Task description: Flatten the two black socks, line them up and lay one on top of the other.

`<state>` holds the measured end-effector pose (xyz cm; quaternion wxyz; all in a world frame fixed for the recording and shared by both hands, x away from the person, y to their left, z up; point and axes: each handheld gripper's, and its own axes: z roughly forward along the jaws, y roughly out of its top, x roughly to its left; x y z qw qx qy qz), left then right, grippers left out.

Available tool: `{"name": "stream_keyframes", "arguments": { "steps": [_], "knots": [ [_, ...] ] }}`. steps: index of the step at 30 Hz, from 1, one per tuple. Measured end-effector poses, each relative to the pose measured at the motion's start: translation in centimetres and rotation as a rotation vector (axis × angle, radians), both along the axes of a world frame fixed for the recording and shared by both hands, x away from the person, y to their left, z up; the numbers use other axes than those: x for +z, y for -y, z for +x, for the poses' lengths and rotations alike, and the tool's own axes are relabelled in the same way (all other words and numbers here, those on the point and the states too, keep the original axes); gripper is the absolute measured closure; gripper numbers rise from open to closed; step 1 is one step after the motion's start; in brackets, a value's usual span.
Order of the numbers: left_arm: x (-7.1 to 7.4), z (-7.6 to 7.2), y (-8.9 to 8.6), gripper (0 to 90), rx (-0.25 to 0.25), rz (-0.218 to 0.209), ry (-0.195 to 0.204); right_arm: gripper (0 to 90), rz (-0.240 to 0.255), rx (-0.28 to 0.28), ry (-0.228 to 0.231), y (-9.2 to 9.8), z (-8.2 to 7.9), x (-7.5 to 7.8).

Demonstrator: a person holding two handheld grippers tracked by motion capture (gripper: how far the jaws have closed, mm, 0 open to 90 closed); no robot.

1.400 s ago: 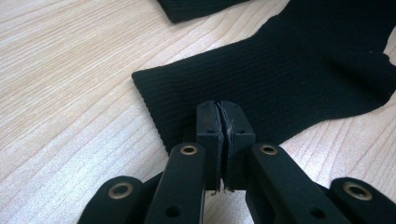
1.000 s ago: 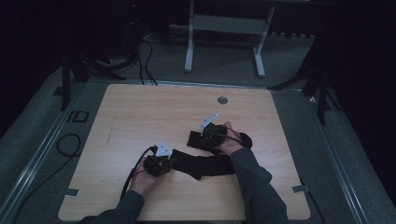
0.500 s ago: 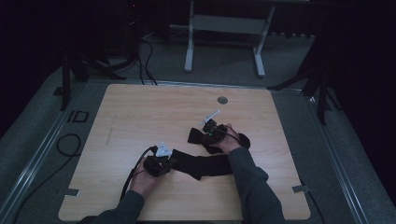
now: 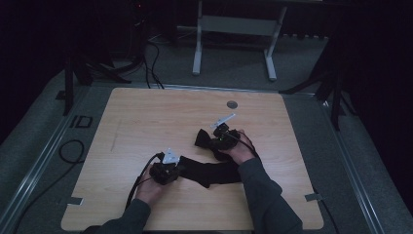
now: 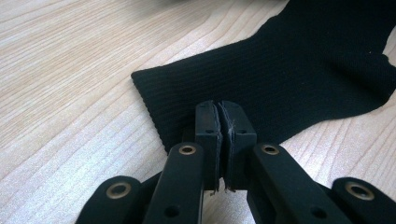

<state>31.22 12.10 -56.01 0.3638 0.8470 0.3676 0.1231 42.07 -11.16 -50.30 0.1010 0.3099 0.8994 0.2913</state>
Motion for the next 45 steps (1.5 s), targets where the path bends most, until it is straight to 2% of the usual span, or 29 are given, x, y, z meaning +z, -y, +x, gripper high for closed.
{"name": "stream_keyframes", "arguments": {
  "steps": [1,2,3,4,7,8,12,13,14,15,18,20,21,22,23,24,25,26,27,28,29,30,35,40,44,45],
  "knots": [
    [0.0,0.0,0.0,86.7,0.002,-0.001,0.0,83.0,0.006,0.007,0.021,0.2,-0.9,1.0],
    [0.0,0.0,0.0,86.7,0.002,-0.001,0.0,83.0,0.006,0.007,0.021,0.2,-0.9,1.0],
    [0.0,0.0,0.0,86.7,0.001,0.0,0.002,83.0,0.023,0.009,0.045,0.3,-1.9,1.9],
    [0.0,0.0,0.0,86.8,0.001,0.0,0.002,83.0,0.023,0.009,0.045,0.3,-1.9,1.9],
    [0.0,0.0,0.1,86.8,0.001,0.0,0.004,83.0,0.044,0.014,0.072,0.5,-3.4,3.1],
    [0.0,0.0,0.1,86.8,0.002,-0.001,0.004,83.0,0.068,0.01,0.074,0.7,-3.9,3.7],
    [0.0,0.0,0.1,86.8,0.002,0.0,0.004,83.0,0.109,0.007,0.104,1.1,-5.4,5.6],
    [0.0,0.0,0.1,86.8,0.003,0.001,0.006,83.0,0.132,0.001,0.126,1.3,-6.3,6.9],
    [0.0,0.0,0.1,86.8,0.003,0.001,0.006,83.0,0.132,0.001,0.126,1.3,-6.3,6.9],
    [0.0,0.0,0.1,86.8,0.004,0.0,0.005,83.0,0.155,0.003,0.141,1.5,-7.0,7.8],
    [0.0,0.0,0.1,86.8,0.003,0.0,0.005,83.0,0.167,-0.003,0.152,1.6,-7.6,8.5],
    [0.0,0.0,0.1,86.8,0.004,-0.002,0.004,83.0,0.176,-0.015,0.136,1.5,-8.1,8.4],
    [0.0,0.0,0.1,86.8,0.004,-0.001,0.005,83.0,0.196,-0.023,0.098,1.1,-8.5,7.7],
    [0.0,-0.1,0.1,86.8,0.004,0.0,0.005,83.0,0.196,-0.023,0.098,1.1,-8.5,7.7],
    [0.0,-0.1,0.1,86.8,0.006,-0.004,0.004,83.0,0.2,-0.033,0.067,0.5,-8.7,6.5],
    [0.0,-0.1,0.1,86.8,0.005,-0.002,0.004,83.0,0.2,-0.033,0.067,0.5,-8.7,6.5],
    [0.0,-0.1,0.1,86.9,0.007,-0.002,0.004,83.0,0.195,-0.041,0.047,-0.2,-8.8,5.2],
    [0.0,-0.1,0.1,86.8,0.007,-0.002,0.004,83.0,0.195,-0.041,0.047,-0.2,-8.8,5.2],
    [0.0,-0.1,0.1,86.8,0.007,-0.002,0.004,83.0,0.185,-0.054,0.028,-0.8,-8.7,3.9],
    [0.0,-0.1,0.1,86.8,0.008,-0.003,0.004,83.0,0.185,-0.054,0.028,-0.8,-8.7,3.9],
    [-0.1,-0.1,0.1,86.8,0.008,-0.003,0.005,83.0,0.162,-0.067,0.019,-1.3,-8.6,2.7],
    [-0.1,-0.1,0.1,86.8,0.008,-0.004,0.004,83.0,0.162,-0.067,0.019,-1.3,-8.6,2.7],
    [-0.1,-0.1,0.1,86.7,0.011,-0.005,0.006,82.9,0.128,-0.074,-0.018,-2.2,-8.6,0.2],
    [-0.1,-0.1,0.1,86.0,0.014,-0.013,0.004,82.9,0.115,-0.071,-0.038,-2.6,-8.5,-0.8],
    [0.4,-0.3,-0.2,80.9,0.013,-0.007,0.015,82.9,0.114,-0.064,-0.053,-3.0,-8.5,-1.4],
    [0.9,-0.3,-0.9,80.8,0.032,-0.036,0.014,82.9,0.115,-0.061,-0.06,-3.2,-8.5,-1.6]
  ]
}}
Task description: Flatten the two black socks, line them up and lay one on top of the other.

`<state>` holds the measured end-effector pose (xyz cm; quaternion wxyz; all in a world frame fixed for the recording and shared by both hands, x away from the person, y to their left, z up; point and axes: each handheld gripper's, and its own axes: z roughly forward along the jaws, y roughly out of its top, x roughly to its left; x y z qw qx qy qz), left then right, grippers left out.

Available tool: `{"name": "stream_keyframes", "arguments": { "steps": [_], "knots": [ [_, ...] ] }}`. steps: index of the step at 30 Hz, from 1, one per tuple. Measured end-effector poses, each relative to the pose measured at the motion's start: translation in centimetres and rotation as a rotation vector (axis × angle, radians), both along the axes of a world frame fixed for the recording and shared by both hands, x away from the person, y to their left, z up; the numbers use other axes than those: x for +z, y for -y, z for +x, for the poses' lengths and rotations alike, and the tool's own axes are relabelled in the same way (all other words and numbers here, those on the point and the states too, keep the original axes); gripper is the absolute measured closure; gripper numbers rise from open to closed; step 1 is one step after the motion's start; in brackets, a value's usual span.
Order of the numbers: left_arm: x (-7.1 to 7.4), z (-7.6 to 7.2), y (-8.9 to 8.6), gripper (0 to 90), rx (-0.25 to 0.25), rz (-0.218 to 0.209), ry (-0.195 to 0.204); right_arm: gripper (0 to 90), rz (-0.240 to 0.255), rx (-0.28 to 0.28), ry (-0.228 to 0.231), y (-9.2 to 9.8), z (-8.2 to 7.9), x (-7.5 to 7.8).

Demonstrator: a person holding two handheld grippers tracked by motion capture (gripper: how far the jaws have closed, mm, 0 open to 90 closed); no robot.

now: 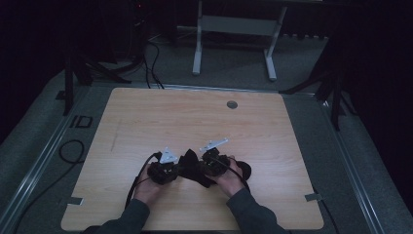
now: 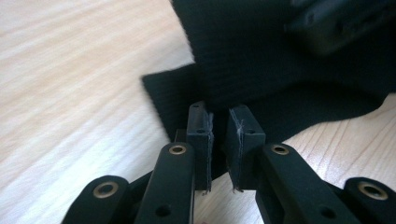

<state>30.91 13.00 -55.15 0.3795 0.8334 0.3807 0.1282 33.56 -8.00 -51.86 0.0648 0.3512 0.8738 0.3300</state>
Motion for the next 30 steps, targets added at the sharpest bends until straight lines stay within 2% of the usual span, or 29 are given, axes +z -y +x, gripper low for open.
{"name": "stream_keyframes", "arguments": {
  "steps": [1,2,4,10,18,25,27,28,30],
  "knots": [
    [0.0,0.0,0.0,80.9,0.0,0.0,0.0,82.9,0.0,0.0,0.0,0.0,0.0,0.0],
    [0.3,0.0,-0.5,80.9,0.022,-0.022,0.0,82.9,0.001,0.002,-0.002,0.0,0.0,0.0],
    [0.6,0.0,-1.6,83.8,0.058,-0.021,-0.003,82.9,0.006,0.008,-0.008,-0.3,0.1,-0.1],
    [0.5,0.1,-1.8,89.4,0.073,0.003,-0.015,82.8,-0.008,0.025,-0.017,-1.0,0.1,-0.2],
    [0.9,0.1,-2.4,89.7,0.098,-0.017,-0.007,82.7,-0.02,0.047,-0.034,-1.7,0.1,-0.4],
    [1.2,-0.2,-2.1,89.7,0.069,-0.034,0.01,82.7,-0.036,0.055,-0.046,-2.0,0.1,-0.7],
    [1.2,-0.2,-1.9,89.7,0.058,-0.047,0.011,82.6,-0.038,0.058,-0.048,-2.0,0.0,-0.7],
    [1.3,-0.2,-1.9,89.7,0.046,-0.077,0.002,82.6,-0.041,0.059,-0.049,-2.1,0.0,-0.8],
    [1.3,-0.3,-1.8,89.7,0.04,-0.083,0.002,82.6,-0.041,0.06,-0.049,-2.1,0.0,-0.8]
  ]
}}
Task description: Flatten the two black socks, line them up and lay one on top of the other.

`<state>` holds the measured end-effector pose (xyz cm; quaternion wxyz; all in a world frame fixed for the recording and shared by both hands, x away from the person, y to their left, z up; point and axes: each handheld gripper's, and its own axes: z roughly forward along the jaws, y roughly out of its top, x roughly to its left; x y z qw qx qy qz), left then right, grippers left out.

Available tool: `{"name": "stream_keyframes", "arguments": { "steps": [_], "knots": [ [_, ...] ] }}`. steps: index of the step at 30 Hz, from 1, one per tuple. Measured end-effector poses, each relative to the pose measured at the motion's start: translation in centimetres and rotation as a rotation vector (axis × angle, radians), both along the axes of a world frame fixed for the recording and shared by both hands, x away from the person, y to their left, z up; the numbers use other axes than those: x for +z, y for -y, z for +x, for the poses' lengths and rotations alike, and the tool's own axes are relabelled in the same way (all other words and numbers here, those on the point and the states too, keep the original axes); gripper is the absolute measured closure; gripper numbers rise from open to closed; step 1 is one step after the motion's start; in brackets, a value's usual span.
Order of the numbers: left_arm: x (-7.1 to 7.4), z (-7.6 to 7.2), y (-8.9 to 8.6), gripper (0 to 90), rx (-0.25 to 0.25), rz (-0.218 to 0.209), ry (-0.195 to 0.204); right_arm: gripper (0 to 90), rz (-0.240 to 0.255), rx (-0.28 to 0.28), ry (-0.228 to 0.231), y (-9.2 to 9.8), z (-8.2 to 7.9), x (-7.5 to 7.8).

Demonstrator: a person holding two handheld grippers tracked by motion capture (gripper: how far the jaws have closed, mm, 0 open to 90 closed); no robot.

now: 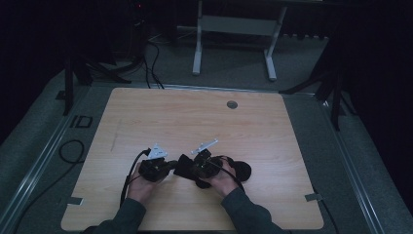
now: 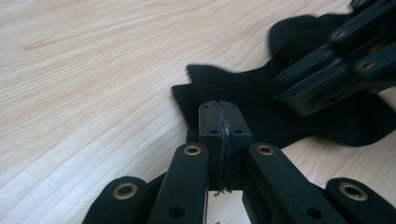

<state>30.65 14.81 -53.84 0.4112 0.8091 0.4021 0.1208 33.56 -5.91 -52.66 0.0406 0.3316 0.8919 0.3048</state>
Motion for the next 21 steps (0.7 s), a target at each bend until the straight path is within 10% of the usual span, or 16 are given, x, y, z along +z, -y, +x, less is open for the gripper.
{"name": "stream_keyframes", "arguments": {
  "steps": [14,21],
  "knots": [
    [-1.6,0.6,1.9,90.0,-0.018,0.098,-0.019,72.2,-0.01,0.013,0.001,-0.3,0.0,-0.3],
    [-1.6,0.5,2.0,90.0,-0.015,0.094,-0.021,61.3,0.085,-0.071,0.076,3.0,0.5,3.2]
  ]
}}
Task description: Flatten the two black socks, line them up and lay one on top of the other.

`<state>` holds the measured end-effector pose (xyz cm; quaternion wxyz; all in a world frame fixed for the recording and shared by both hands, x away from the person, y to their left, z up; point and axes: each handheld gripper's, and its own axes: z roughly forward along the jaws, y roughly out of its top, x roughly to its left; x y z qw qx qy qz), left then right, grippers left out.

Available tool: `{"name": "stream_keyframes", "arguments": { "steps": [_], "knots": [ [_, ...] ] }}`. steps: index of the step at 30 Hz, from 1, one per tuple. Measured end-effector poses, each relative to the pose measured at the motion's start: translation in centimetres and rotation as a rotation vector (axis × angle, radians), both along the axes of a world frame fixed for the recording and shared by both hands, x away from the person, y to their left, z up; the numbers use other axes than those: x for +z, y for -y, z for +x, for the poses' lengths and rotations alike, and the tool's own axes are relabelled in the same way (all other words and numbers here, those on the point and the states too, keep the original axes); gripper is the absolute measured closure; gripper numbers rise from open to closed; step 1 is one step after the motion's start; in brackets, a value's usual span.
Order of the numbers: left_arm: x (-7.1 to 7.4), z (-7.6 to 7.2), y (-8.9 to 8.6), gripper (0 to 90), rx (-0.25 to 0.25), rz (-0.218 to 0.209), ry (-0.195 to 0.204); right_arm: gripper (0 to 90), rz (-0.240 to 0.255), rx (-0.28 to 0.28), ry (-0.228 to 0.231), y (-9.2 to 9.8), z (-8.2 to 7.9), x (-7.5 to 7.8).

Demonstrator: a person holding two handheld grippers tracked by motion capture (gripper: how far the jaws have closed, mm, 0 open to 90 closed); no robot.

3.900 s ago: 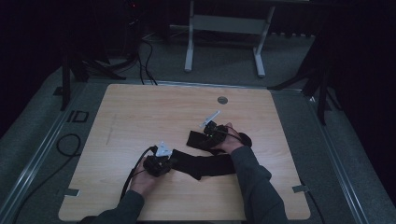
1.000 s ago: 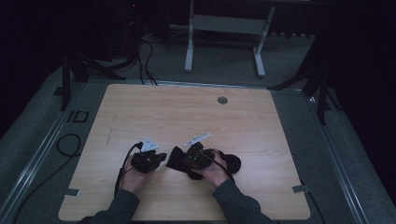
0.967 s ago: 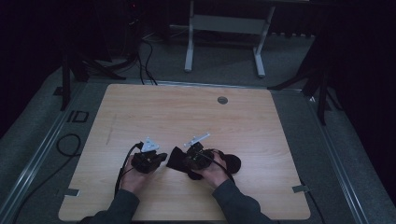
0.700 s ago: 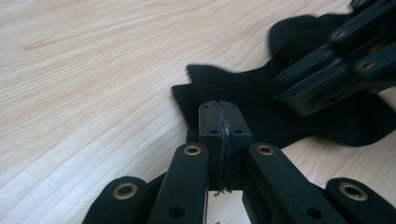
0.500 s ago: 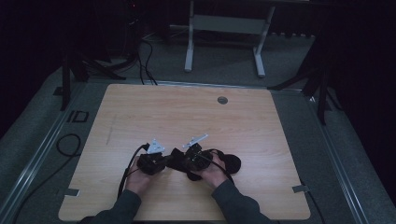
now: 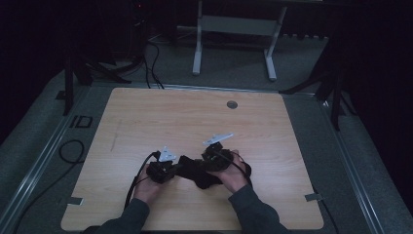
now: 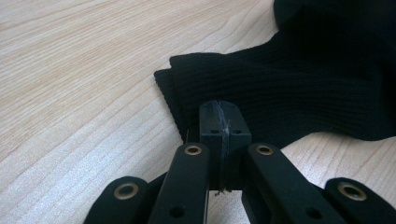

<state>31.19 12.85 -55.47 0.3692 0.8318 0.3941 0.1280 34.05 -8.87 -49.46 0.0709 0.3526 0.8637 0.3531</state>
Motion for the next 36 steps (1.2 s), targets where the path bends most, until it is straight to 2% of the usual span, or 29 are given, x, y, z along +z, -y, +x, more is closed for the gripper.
{"name": "stream_keyframes", "arguments": {
  "steps": [1,2,3,5,9,11,12,16,25,26,27,28,30,31,36],
  "knots": [
    [0.0,0.0,0.0,90.0,-0.001,0.004,0.003,60.8,0.008,-0.035,0.011,1.5,0.3,0.8],
    [0.0,0.0,0.0,90.0,-0.001,0.004,0.003,60.8,0.008,-0.035,0.011,1.5,0.3,0.8],
    [0.0,0.0,0.0,90.0,0.001,0.003,0.002,60.4,-0.012,-0.082,0.03,3.1,0.5,1.1],
    [0.0,0.0,0.0,90.0,0.001,0.004,0.003,60.3,-0.024,-0.096,0.039,3.7,0.5,1.1],
    [0.0,0.0,0.0,90.0,-0.003,0.008,0.001,59.6,-0.082,-0.165,0.03,6.2,0.7,-0.3],
    [0.0,0.0,0.1,90.0,-0.003,0.007,0.001,58.5,-0.105,-0.219,-0.011,7.6,1.2,-2.0],
    [0.0,0.0,0.1,90.0,-0.003,0.007,0.001,58.5,-0.105,-0.219,-0.011,7.6,1.2,-2.0],
    [-0.1,0.0,0.1,90.0,-0.002,0.005,0.0,57.6,-0.094,-0.268,-0.064,8.3,2.4,-3.8],
    [-0.1,0.0,0.1,90.0,-0.002,0.003,0.001,57.3,-0.082,-0.282,-0.103,8.0,3.3,-4.8],
    [-0.1,0.0,0.1,90.0,-0.002,0.002,0.0,58.6,-0.083,-0.281,-0.103,8.0,3.4,-4.9],
    [-0.1,0.0,0.1,90.0,-0.002,0.002,0.001,64.4,-0.085,-0.277,-0.103,8.0,3.5,-4.8],
    [-0.1,0.0,0.1,90.0,-0.002,0.001,0.001,64.4,-0.085,-0.277,-0.103,8.0,3.5,-4.8],
    [-0.1,-0.1,0.1,90.0,-0.004,0.001,0.0,73.4,-0.083,-0.266,-0.108,7.9,3.5,-4.8],
    [-0.1,-0.1,0.1,90.0,-0.004,-0.003,0.001,80.9,-0.083,-0.268,-0.096,7.9,3.4,-4.8],
    [-0.1,-0.1,0.1,90.0,-0.004,-0.004,0.0,85.8,-0.071,-0.269,-0.063,8.0,2.9,-4.1]
  ]
}}
